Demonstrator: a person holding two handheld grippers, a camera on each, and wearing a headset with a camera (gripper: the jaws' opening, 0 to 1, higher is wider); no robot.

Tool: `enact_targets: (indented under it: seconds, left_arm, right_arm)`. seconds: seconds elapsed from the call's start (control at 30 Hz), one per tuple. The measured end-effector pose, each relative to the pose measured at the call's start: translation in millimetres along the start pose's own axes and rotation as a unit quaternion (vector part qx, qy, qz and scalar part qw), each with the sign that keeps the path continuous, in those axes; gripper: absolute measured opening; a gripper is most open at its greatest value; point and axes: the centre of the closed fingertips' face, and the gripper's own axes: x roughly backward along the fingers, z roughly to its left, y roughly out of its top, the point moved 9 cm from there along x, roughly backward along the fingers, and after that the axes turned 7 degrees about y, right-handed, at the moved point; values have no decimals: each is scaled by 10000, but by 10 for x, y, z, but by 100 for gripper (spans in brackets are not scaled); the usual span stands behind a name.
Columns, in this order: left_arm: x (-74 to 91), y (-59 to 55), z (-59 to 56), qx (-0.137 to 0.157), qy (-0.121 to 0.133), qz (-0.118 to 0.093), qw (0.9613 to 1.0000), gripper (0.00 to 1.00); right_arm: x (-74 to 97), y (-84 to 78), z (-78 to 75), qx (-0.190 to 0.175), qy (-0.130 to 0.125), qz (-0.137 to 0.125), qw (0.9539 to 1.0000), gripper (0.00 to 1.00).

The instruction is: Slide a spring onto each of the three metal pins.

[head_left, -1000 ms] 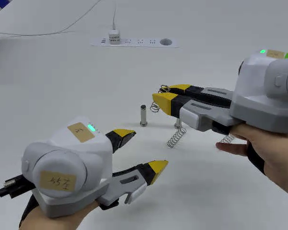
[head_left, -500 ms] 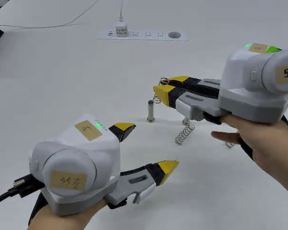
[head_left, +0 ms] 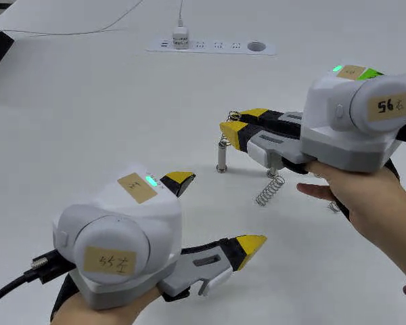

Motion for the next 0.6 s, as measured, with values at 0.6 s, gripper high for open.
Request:
enact_targets:
  seconds: [0.6]
  left_arm:
    - [-8, -18, 2, 114, 13, 51, 9999, 81]
  right_arm:
    - [-60, -51, 41, 258, 43, 256, 9993, 12]
